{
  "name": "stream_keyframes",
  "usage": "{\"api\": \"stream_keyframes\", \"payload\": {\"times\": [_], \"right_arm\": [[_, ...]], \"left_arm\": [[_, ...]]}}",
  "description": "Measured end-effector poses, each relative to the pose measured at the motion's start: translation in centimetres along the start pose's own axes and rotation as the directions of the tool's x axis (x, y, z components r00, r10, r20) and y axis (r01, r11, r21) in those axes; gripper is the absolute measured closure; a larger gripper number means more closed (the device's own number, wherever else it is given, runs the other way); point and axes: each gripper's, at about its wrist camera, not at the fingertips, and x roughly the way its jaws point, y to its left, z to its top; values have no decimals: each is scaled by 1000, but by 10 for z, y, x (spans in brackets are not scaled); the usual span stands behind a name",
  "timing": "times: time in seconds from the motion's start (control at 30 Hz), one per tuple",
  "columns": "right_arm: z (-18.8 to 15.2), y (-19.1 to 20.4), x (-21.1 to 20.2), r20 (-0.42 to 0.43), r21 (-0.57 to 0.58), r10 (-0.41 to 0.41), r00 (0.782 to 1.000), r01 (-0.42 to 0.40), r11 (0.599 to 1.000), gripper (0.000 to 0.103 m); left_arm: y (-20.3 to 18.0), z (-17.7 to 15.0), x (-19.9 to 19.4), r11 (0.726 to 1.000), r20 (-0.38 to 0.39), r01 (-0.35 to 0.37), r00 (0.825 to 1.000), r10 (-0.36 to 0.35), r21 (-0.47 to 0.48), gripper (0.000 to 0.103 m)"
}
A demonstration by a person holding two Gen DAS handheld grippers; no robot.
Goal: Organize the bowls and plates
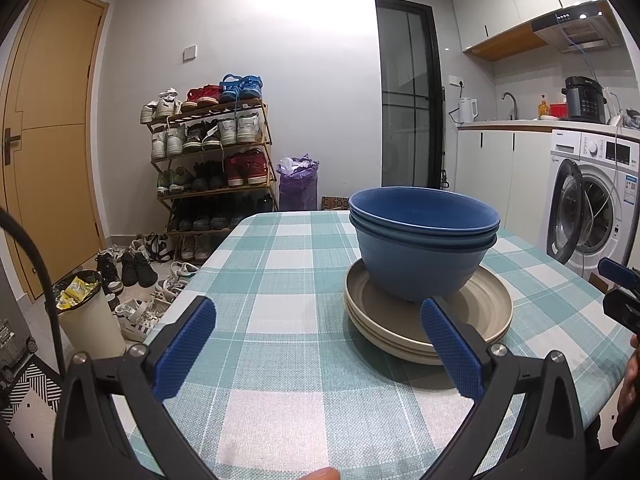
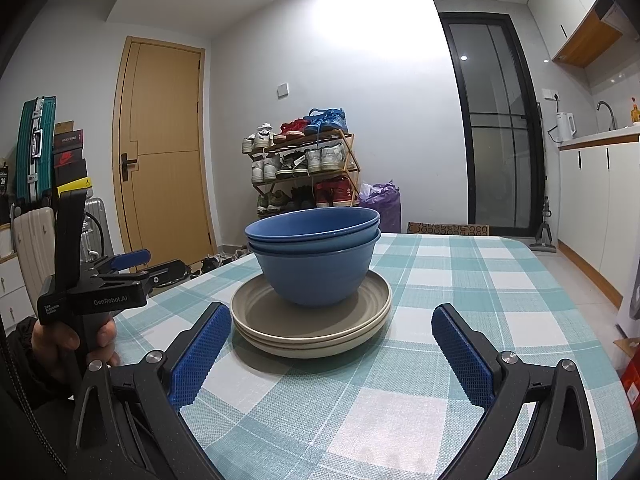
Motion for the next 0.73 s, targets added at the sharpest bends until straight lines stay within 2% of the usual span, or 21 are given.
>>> {"api": "stream_keyframes", "payload": {"times": [0.73], "right_arm": [[-3, 0, 1, -5, -3, 5, 1000, -5, 1000, 1]], "left_arm": [[-3, -2, 0, 1000, 0, 21, 1000, -21, 7, 0]]}}
